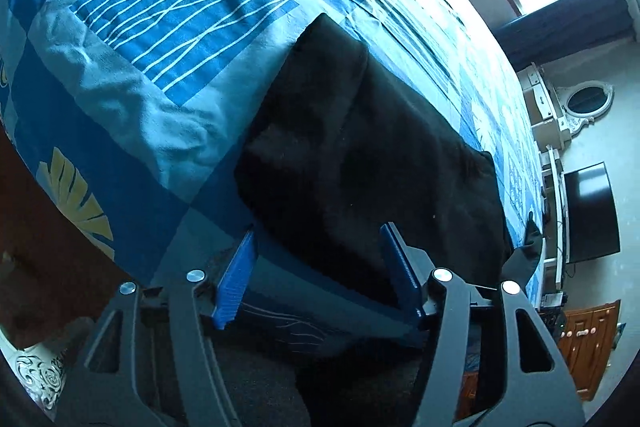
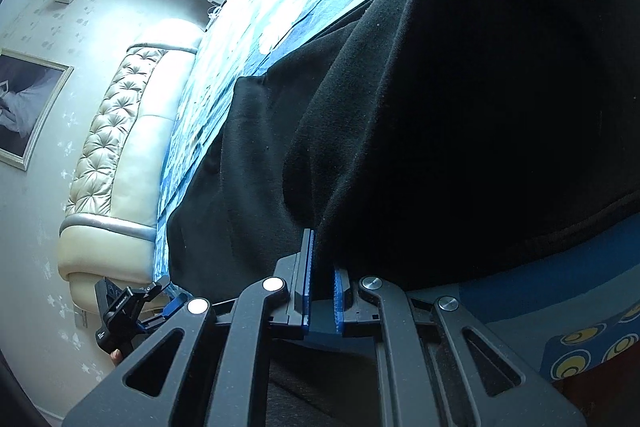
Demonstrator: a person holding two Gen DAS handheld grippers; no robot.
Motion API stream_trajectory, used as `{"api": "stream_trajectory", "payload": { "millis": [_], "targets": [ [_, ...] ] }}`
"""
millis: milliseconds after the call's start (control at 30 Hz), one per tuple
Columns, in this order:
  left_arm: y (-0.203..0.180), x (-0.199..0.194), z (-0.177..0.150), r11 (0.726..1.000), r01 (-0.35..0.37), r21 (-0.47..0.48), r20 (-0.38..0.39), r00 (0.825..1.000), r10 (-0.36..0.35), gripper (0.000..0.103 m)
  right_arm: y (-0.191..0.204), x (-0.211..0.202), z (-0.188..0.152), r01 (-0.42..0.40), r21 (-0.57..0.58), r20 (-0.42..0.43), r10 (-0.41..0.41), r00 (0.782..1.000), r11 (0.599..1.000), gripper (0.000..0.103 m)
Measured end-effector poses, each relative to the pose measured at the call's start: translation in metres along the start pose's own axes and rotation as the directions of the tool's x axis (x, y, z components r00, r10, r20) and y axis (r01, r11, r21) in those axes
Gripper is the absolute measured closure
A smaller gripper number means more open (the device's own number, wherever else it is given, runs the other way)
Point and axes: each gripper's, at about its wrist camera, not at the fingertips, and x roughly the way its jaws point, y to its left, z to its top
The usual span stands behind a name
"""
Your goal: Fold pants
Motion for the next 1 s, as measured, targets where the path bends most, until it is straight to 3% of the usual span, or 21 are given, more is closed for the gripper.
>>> {"api": "stream_trajectory", "payload": {
  "millis": [167,300,567,733,900,967,1000],
  "targets": [
    [0.003,-0.008,0.001,0.997,0.068,-0.035,0.034,0.997,-0.067,0.041,-0.003,0.003,0.001,-0.001,0.007,0.000,0.001,1.000,1.000,0.094],
    [0.010,0.004,0.005,0.992,0.088,-0.087,0.012,0.996,-0.088,0.041,-0.005,0.004,0.001,-0.004,0.017,0.000,0.004,1.000,1.000,0.094],
    [0.008,0.003,0.006,0.984,0.102,-0.145,0.017,0.995,-0.101,0.041,-0.007,0.003,0.001,-0.009,0.023,-0.001,0.009,1.000,1.000,0.094],
    [-0.005,-0.001,0.008,0.995,0.069,-0.079,0.045,0.997,-0.065,0.041,-0.012,0.005,0.002,-0.014,0.027,-0.002,0.014,1.000,1.000,0.094],
    [0.004,0.017,0.013,0.986,0.072,-0.150,0.010,0.997,-0.072,0.041,-0.014,0.005,0.002,-0.018,0.029,-0.001,0.018,1.000,0.999,0.094],
    [0.001,0.019,0.016,0.989,0.067,-0.131,0.026,0.998,-0.064,0.059,-0.015,0.005,0.002,-0.019,0.029,0.000,0.019,1.000,0.999,0.094],
    [-0.001,0.019,0.018,0.993,0.048,-0.108,0.035,0.998,-0.045,0.081,-0.015,0.005,0.002,-0.020,0.031,-0.001,0.020,1.000,0.999,0.094]
  ]
}}
